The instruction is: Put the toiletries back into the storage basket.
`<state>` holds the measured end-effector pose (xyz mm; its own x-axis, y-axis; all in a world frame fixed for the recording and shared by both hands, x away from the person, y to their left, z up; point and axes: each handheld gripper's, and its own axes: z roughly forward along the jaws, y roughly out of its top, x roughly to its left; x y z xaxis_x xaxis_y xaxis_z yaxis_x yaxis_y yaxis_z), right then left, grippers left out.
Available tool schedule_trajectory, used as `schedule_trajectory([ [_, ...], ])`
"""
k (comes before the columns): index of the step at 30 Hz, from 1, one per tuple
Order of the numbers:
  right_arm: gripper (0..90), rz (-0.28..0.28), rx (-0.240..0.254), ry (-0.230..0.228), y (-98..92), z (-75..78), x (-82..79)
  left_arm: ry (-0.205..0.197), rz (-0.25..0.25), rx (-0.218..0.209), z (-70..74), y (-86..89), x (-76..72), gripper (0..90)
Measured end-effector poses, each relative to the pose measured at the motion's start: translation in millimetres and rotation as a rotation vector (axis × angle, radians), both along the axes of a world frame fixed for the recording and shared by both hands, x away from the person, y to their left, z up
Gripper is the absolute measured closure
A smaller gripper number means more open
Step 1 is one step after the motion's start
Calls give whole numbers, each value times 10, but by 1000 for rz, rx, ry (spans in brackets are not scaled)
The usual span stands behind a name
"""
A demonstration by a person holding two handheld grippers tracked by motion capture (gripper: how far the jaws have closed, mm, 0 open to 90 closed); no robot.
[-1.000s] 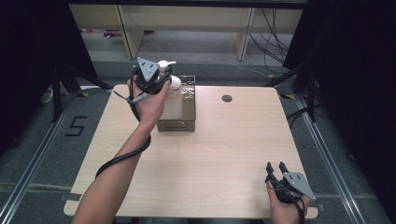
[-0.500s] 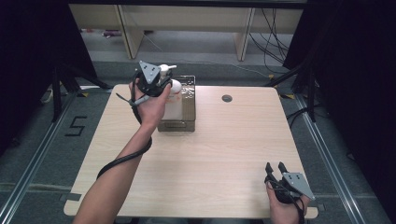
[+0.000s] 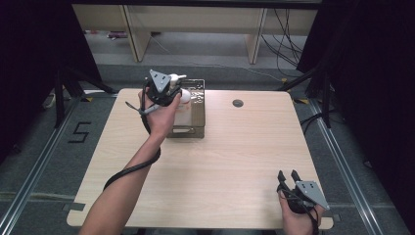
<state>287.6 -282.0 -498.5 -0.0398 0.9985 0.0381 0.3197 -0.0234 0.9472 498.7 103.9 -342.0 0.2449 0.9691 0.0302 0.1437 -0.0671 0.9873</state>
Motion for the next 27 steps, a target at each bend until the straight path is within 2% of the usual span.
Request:
schedule_trajectory([
  [17,527,10,-3,0,7,-8,8,47,0,9,-160,10,13,592],
  [27,525,0,-13,1,12,-13,9,53,5,6,-164,39,14,590],
])
